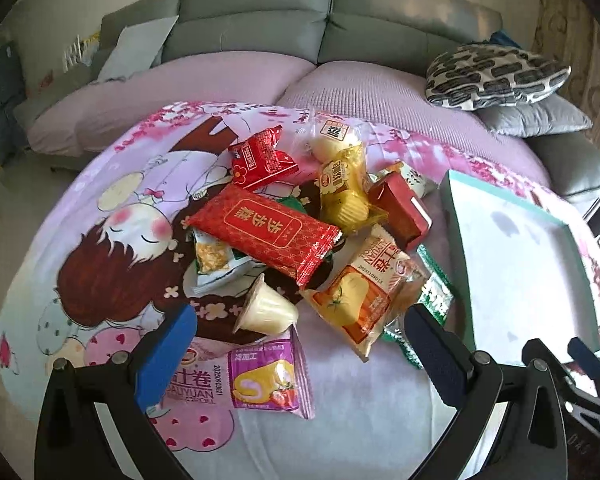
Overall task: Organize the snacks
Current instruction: 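Grasp the pink Daliyuan roll pack with left gripper while right gripper grasps green biscuit pack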
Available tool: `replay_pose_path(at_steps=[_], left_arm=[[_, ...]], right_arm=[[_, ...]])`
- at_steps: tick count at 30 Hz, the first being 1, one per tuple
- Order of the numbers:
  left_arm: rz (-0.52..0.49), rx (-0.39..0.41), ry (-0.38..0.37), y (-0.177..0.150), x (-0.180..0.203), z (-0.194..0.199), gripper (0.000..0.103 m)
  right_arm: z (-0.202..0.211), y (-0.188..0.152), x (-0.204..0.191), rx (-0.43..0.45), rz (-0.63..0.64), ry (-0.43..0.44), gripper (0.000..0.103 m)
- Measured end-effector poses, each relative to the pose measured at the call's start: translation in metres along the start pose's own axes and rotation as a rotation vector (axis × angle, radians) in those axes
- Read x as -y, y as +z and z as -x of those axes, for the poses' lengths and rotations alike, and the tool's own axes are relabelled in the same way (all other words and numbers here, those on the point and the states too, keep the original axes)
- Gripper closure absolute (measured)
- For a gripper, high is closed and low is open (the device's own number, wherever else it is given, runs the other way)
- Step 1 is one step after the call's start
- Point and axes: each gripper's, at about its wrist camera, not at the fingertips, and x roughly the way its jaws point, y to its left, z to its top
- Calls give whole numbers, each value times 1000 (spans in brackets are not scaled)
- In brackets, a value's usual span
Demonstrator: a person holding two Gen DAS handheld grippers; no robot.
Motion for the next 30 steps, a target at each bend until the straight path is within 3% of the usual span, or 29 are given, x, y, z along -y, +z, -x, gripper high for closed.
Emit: replay_pose_path(at_steps=[6, 14, 25, 30], left_arm=[[78, 35, 76, 7, -24, 8, 0], [186, -47, 90, 3, -57, -2, 0], [214, -207, -1, -16, -56, -32, 0], [204, -241, 14, -18, -52, -40, 1]], right_arm=[[6, 6, -19, 38, 30, 34, 0], [3, 7, -45, 38, 63, 144, 1], [-14, 6, -81, -29, 174, 191, 16], [-25, 12, -86, -76, 157, 216, 31]])
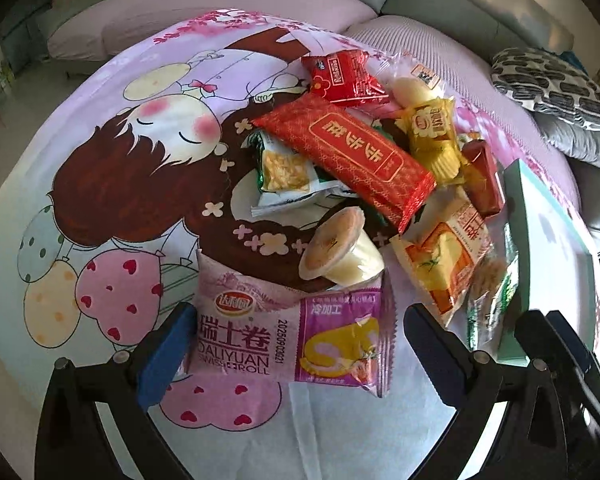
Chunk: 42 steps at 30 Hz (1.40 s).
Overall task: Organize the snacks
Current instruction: 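Grasp the pink Daliyuan roll pack with left gripper while right gripper grasps green biscuit pack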
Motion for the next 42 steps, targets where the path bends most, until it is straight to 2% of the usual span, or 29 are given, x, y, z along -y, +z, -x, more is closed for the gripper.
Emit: replay_pose_path(at_steps=[3, 5, 11, 17, 29, 35, 41, 42], left_arm=[[-8, -6, 7, -1, 2, -1, 1], [-14, -11, 10, -1, 2, -3, 2], [11, -43, 20, -2, -4, -13, 5], [63, -28, 23, 2, -17, -12, 19], [123, 4, 2, 8, -35, -9, 32], [142, 31, -7, 8, -39, 4, 34], [151, 49, -12, 9, -40, 9, 36], [153, 53, -13, 9, -40, 10, 37]], right_arm=[[-8, 3, -2, -26, -18, 14, 39], [-12, 6, -3, -40, -22, 24, 41], [-28, 15, -8, -83, -9, -7, 42], [-41, 19, -5, -122, -36, -2, 43], [-52, 23, -6, -136, -13, -32, 44], [-47, 24, 5, -118, -52, -11, 65], [-40, 26, 8, -100, -63, 8, 74], [-40, 25, 9, -100, -65, 13, 80]])
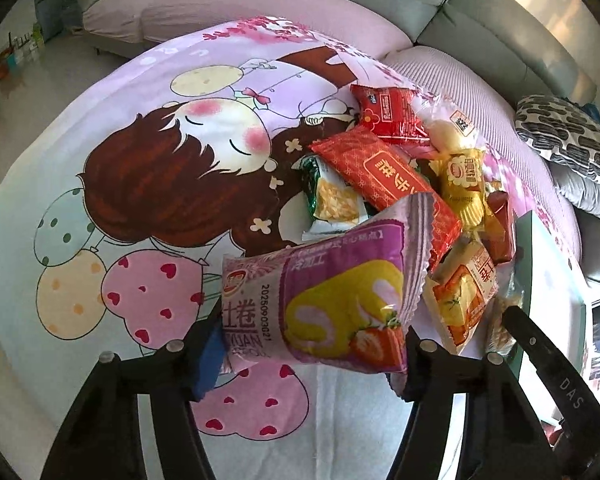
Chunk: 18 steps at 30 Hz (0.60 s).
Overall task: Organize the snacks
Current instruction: 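Grasp the pink Daliyuan roll pack with left gripper while right gripper grasps green biscuit pack, then lift both packs and carry them over the white tray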
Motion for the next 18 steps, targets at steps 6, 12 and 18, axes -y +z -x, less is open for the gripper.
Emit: replay_pose_path(at_steps=[6, 12, 18], left_arm=[[16, -6, -9, 0, -3, 1, 69], [26, 11, -18, 0, -5, 4, 73], [25, 33, -60, -1, -6, 13, 74]], right_arm=[[8, 2, 5, 20, -15, 24, 89], [11, 2, 6, 23, -13, 14, 89], [15, 1, 10, 32, -16, -2, 89]])
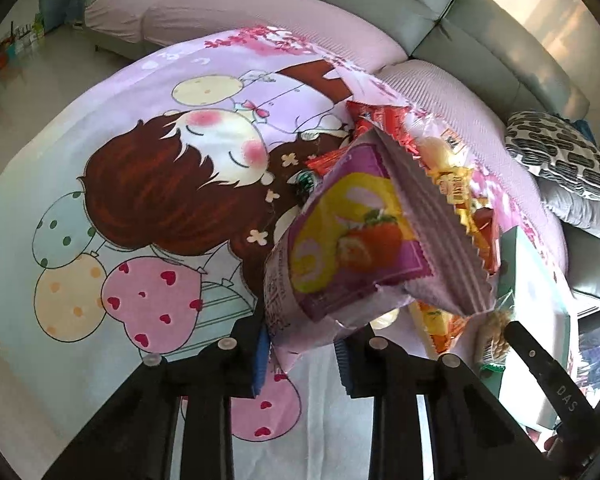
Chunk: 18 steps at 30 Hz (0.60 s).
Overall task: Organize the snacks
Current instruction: 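Lift both packs and carry them over the white tray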
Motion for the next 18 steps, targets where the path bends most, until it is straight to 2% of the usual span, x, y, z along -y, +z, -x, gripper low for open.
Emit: replay_pose_path(at_steps=[7, 12, 18], left_arm=[[-8, 33, -48, 3, 6, 11, 74], [-17, 28, -71, 3, 10, 12, 74], [-1, 17, -67, 3, 6, 9, 74]], right_arm=[[8, 0, 5, 16, -9, 5, 90], [16, 1, 7, 32, -5, 12, 90], [8, -5, -3, 0, 51, -16, 87]])
